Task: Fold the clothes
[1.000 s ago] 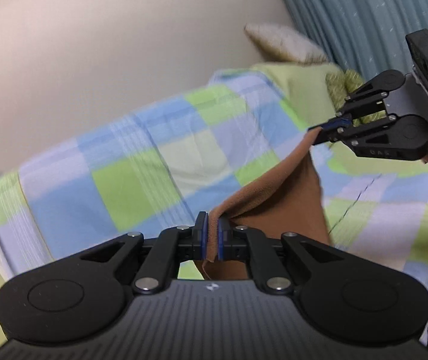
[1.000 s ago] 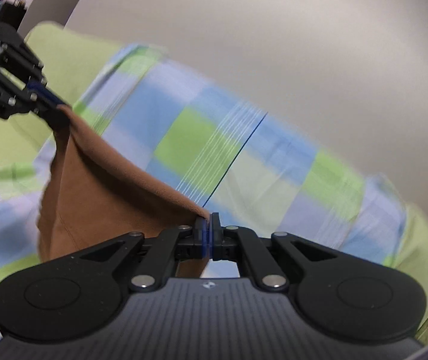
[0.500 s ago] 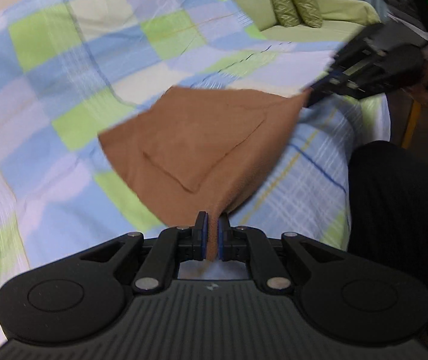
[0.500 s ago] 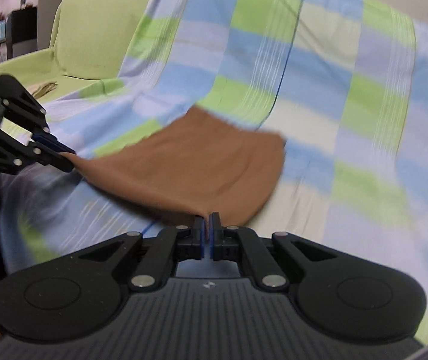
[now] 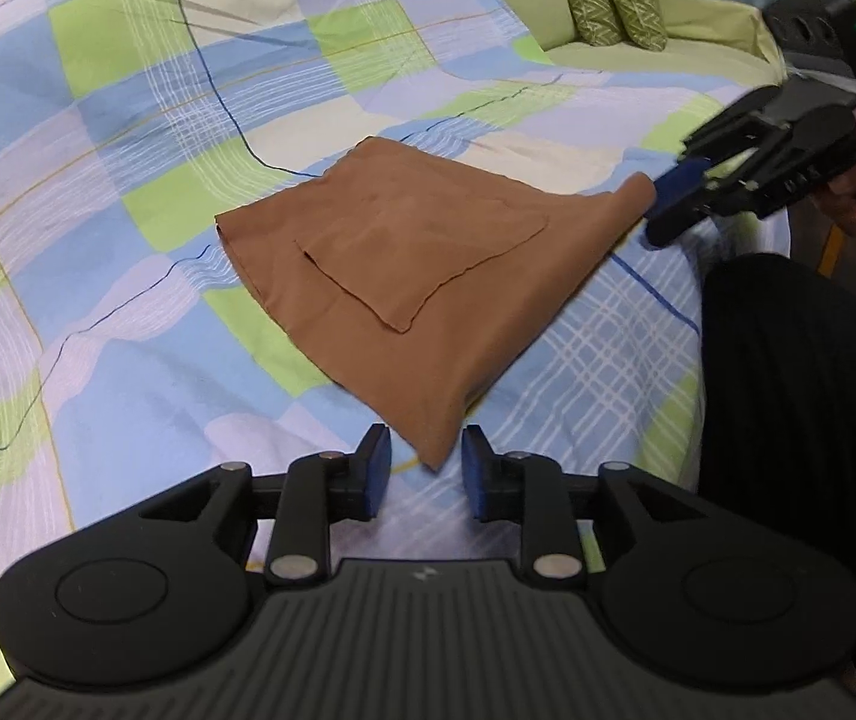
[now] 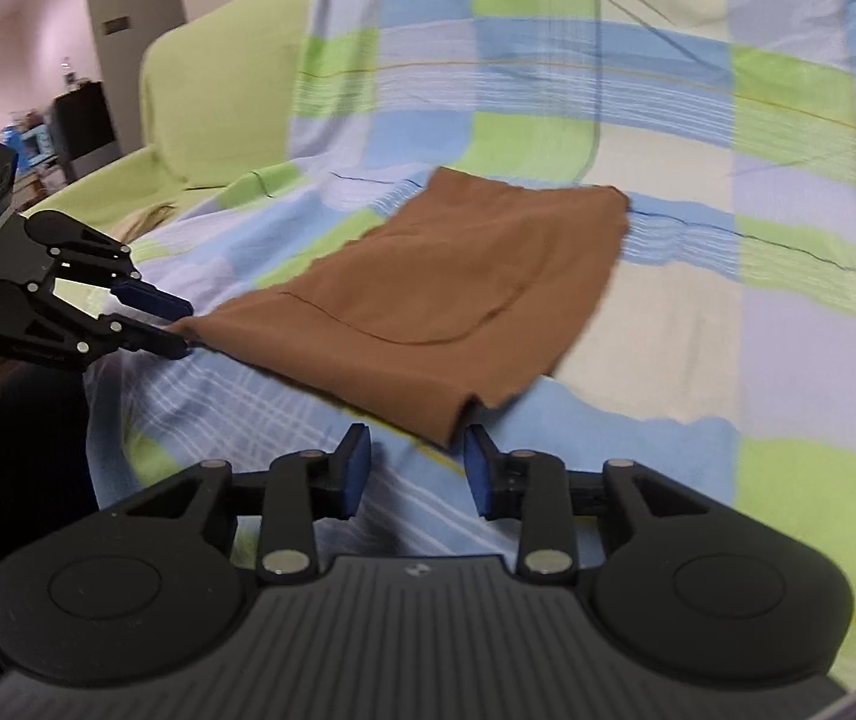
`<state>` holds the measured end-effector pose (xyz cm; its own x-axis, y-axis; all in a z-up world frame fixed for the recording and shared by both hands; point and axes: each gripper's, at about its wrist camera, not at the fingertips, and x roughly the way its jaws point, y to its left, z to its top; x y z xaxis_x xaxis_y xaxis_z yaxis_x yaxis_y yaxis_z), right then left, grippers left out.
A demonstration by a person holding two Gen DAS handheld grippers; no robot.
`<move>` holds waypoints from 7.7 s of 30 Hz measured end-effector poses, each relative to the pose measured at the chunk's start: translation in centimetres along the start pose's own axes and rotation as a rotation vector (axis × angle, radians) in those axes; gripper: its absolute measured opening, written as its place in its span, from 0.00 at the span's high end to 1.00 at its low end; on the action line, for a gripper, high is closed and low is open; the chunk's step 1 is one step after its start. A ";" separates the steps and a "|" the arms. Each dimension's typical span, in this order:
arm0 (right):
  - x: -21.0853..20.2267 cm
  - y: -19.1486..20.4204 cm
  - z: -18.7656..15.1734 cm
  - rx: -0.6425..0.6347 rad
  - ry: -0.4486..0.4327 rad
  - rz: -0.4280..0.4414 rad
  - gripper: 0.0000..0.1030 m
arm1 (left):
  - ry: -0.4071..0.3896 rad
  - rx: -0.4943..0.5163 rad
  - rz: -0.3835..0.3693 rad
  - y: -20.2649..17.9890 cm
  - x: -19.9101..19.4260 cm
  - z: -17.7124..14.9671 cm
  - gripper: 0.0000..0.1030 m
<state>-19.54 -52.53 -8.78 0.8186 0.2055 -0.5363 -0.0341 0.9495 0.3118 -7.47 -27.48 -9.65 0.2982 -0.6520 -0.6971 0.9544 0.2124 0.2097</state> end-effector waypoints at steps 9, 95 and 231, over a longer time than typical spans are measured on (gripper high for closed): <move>-0.9 -1.8 -0.1 0.242 -0.002 0.147 0.92 | -0.035 0.071 0.019 -0.7 1.1 1.0 0.67; 2.6 -0.6 12.6 -0.438 0.302 -0.084 1.00 | 0.055 0.316 -0.229 8.6 8.5 12.3 0.95; -1.3 -10.2 4.7 0.363 0.045 -0.056 0.86 | -0.060 -0.031 -0.247 6.8 11.4 9.2 0.83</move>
<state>-17.56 -63.53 -7.61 0.7869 0.1735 -0.5922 0.2225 0.8153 0.5346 2.50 -40.15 -9.92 0.0571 -0.7290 -0.6822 0.9979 0.0630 0.0162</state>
